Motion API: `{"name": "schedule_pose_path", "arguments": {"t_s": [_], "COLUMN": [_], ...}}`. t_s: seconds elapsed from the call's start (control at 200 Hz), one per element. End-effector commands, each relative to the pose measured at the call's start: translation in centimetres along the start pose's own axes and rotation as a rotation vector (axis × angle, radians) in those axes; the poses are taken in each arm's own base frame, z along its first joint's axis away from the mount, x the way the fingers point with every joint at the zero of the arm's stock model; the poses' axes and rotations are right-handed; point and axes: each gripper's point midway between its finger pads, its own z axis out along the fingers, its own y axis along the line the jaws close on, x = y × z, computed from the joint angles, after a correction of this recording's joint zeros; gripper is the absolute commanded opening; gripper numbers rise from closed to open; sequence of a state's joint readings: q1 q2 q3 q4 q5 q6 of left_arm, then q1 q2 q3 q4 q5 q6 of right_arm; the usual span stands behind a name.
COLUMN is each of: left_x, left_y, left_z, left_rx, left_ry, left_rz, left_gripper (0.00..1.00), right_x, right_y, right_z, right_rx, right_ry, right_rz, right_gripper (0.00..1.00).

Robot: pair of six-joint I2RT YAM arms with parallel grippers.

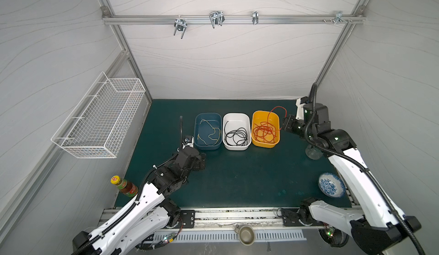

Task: Untangle the cables
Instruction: 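Lift the red wire loop and carry it over the yellow bin, then lower the red wire into the yellow bin and open the right gripper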

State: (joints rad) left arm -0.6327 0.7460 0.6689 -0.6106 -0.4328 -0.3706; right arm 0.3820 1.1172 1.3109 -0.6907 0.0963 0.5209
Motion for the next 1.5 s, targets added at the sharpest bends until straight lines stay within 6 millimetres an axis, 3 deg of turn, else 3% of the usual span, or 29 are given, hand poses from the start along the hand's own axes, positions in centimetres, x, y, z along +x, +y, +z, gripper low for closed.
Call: {"name": "schedule_pose_path", "arguments": {"t_s": [0.0, 0.225, 0.605, 0.985, 1.326, 1.496], "left_x": [-0.8, -0.7, -0.8, -0.8, -0.8, -0.8], "left_y": [-0.2, -0.3, -0.4, -0.4, -0.4, -0.4], "left_z": [0.0, 0.1, 0.0, 0.0, 0.0, -0.1], "left_rx": [0.008, 0.009, 0.016, 0.021, 0.021, 0.021], "left_ry": [-0.028, -0.023, -0.025, -0.026, -0.027, -0.028], "left_rz": [-0.022, -0.020, -0.022, -0.024, -0.023, -0.024], "left_gripper": [1.00, 1.00, 1.00, 1.00, 1.00, 1.00], "right_x": [-1.9, -2.3, -0.3, 4.6, 9.5, 11.4], "right_y": [1.1, 0.1, -2.1, -5.5, -9.3, -11.2], "right_z": [0.3, 4.1, 10.7, 17.2, 21.2, 22.2], "right_rx": [-0.046, -0.007, 0.039, 0.123, 0.220, 0.256], "right_ry": [-0.039, -0.001, 0.077, 0.226, 0.362, 0.395], "right_rz": [0.033, 0.063, 0.075, 0.067, 0.077, 0.094], "right_gripper": [0.00, 0.00, 0.00, 0.00, 0.00, 0.00]}}
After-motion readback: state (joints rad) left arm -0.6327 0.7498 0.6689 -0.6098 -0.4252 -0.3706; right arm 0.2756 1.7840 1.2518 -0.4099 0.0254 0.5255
